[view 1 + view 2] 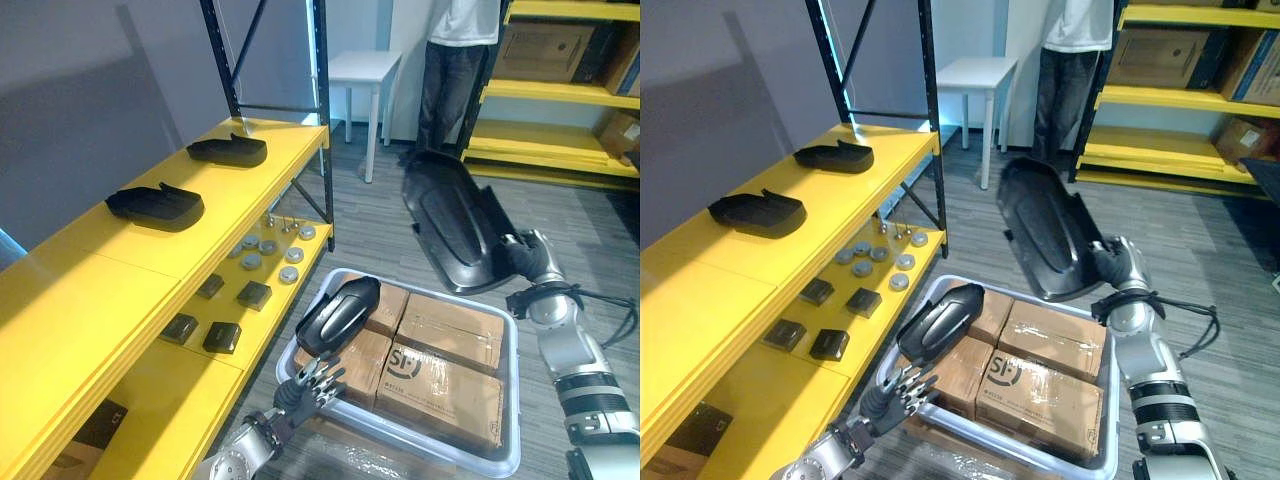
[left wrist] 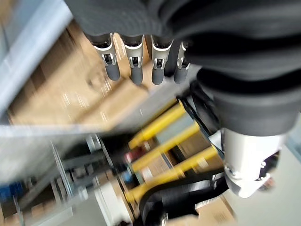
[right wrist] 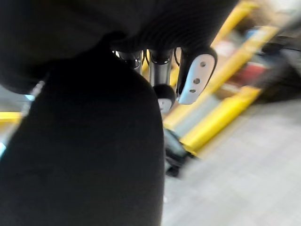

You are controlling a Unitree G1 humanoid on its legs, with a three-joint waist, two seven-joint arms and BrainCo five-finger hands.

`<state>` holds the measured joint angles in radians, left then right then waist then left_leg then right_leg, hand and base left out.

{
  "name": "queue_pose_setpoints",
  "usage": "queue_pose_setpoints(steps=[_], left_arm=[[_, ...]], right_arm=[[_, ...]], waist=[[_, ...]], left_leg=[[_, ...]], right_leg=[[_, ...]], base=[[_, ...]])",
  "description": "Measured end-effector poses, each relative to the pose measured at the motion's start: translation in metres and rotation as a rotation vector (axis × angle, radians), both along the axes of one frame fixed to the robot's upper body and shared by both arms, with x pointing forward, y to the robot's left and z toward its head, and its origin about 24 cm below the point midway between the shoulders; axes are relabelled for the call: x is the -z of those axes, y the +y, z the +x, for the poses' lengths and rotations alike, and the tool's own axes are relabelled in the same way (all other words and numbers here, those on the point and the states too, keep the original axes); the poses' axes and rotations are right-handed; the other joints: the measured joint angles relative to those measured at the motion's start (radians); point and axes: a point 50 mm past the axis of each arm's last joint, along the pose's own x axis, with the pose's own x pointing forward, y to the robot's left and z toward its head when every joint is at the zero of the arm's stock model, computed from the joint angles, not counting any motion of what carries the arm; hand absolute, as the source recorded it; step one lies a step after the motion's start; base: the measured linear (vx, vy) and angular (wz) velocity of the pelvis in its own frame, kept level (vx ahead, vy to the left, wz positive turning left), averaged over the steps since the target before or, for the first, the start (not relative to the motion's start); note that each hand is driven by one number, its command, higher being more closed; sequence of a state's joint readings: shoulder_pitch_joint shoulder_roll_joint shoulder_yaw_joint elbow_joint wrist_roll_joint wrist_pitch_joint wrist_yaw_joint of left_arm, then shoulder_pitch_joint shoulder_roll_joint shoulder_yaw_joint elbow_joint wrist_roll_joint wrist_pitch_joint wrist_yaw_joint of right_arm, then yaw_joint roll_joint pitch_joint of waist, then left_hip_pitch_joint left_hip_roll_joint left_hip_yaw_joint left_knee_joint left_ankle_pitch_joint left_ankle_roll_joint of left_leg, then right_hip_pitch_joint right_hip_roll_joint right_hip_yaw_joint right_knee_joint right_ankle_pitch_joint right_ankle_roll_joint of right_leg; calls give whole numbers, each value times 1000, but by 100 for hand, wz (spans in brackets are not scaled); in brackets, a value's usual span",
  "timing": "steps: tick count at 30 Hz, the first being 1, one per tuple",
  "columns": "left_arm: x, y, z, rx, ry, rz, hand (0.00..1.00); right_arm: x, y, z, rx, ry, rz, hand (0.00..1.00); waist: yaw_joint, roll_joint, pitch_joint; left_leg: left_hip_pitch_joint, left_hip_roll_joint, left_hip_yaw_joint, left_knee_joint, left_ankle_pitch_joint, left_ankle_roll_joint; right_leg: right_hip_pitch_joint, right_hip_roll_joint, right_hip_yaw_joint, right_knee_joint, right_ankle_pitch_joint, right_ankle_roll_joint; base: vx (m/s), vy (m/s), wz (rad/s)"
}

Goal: Walk over and take plastic housings, then place them on the shelf

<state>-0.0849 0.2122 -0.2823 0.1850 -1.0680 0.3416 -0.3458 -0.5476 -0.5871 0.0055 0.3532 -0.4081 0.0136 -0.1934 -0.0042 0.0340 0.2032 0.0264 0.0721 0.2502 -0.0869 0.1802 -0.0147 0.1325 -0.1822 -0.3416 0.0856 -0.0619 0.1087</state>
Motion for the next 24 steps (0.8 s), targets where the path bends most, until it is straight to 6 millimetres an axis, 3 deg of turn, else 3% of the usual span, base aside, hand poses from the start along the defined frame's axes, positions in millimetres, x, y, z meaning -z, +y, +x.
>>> queue_pose_setpoints(steps=[2,5,13,20,24], left_arm=[[-11,-20,1,69,-5,-59,0],[-18,-35,6,88,-6,-51,0],[-35,-35,25,0,-68,14,0],[-38,-48,27,-38,-58,121,0],[-34,-43,31,-130,-65,220,0]], right_arm=[[2,20,-2,-76,-57,-75,100],[4,32,-7,-147,-98,-131,100],[22,54,-11,-267,-51,-155,100],[45,100,-14,-487,49,-174,100],[57,118,-19,-562,81,-119,100]], waist=[[-6,0,-15],[-8,0,-19],[-26,-1,-41],[-24,-1,-47],[-13,-2,-47]], left_leg=[[0,0,0,0,2,1],[-1,0,-1,-4,5,2],[-3,3,-3,-4,8,1],[-6,3,-9,-3,11,0],[-9,3,-25,-1,16,0]], right_leg=[[1,1,0,-4,3,0],[1,1,0,-4,5,-1],[1,7,0,-6,7,-3],[1,9,-6,-8,8,-4],[9,9,-22,-8,8,-4]], base=[[0,0,0],[0,0,0],[0,0,0],[-2,-5,1],[-7,-17,10]])
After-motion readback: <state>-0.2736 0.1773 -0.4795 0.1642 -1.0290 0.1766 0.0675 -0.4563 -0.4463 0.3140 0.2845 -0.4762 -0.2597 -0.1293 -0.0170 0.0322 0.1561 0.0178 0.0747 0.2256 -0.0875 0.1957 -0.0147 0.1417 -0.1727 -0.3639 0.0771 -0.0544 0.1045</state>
